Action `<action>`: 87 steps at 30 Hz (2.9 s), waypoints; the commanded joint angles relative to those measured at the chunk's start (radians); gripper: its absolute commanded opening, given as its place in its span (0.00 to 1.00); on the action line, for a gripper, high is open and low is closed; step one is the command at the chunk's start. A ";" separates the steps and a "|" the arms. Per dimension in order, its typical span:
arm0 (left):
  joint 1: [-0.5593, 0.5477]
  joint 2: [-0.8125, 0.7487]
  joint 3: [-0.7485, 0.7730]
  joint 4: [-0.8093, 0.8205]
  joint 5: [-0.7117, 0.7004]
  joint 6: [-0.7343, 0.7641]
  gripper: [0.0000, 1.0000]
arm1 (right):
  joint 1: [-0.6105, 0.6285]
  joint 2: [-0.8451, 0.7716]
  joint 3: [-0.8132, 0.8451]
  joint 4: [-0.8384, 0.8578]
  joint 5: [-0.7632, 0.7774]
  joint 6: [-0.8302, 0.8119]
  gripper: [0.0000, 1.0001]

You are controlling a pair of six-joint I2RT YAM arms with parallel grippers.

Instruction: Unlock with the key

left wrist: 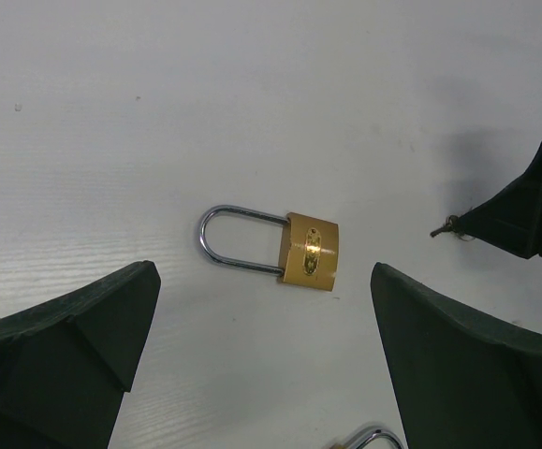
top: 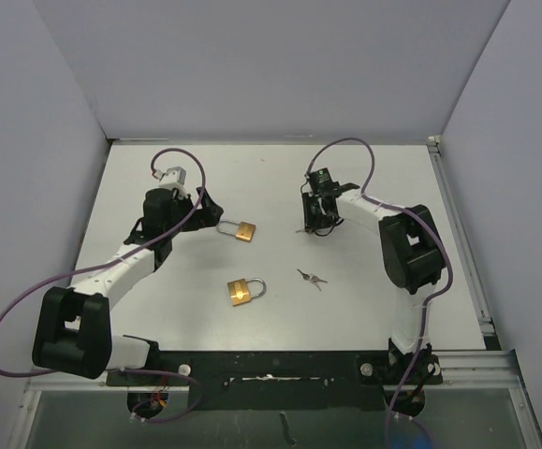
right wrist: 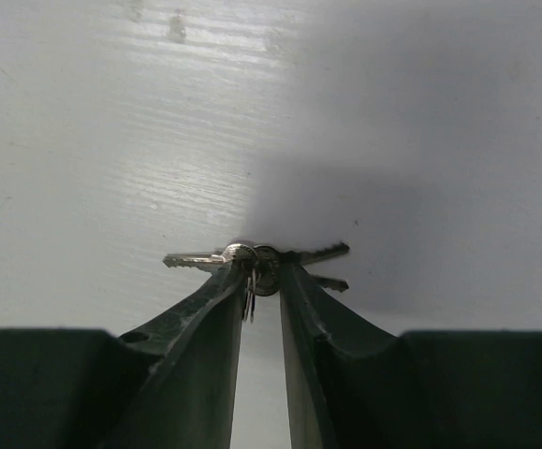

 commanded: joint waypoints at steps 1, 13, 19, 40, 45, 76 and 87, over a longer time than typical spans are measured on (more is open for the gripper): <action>0.004 0.011 0.039 0.063 0.012 0.007 0.98 | 0.009 0.014 0.045 -0.015 0.022 -0.017 0.24; 0.004 0.018 0.042 0.065 0.013 0.008 0.98 | 0.017 0.034 0.054 -0.038 0.044 -0.022 0.15; 0.004 0.018 0.043 0.065 0.013 0.007 0.98 | 0.023 0.038 0.060 -0.053 0.059 -0.025 0.07; -0.021 0.011 0.007 0.212 0.186 -0.043 0.96 | 0.023 -0.166 -0.107 0.147 0.072 -0.059 0.00; -0.061 0.041 -0.025 0.360 0.258 -0.152 0.95 | 0.022 -0.187 -0.123 0.165 0.065 -0.056 0.00; -0.401 0.320 -0.025 0.703 0.212 0.056 0.89 | 0.020 -0.354 -0.145 0.163 -0.051 -0.098 0.00; -0.424 0.409 -0.085 0.966 0.287 0.154 0.89 | 0.010 -0.524 -0.197 0.211 -0.292 -0.205 0.00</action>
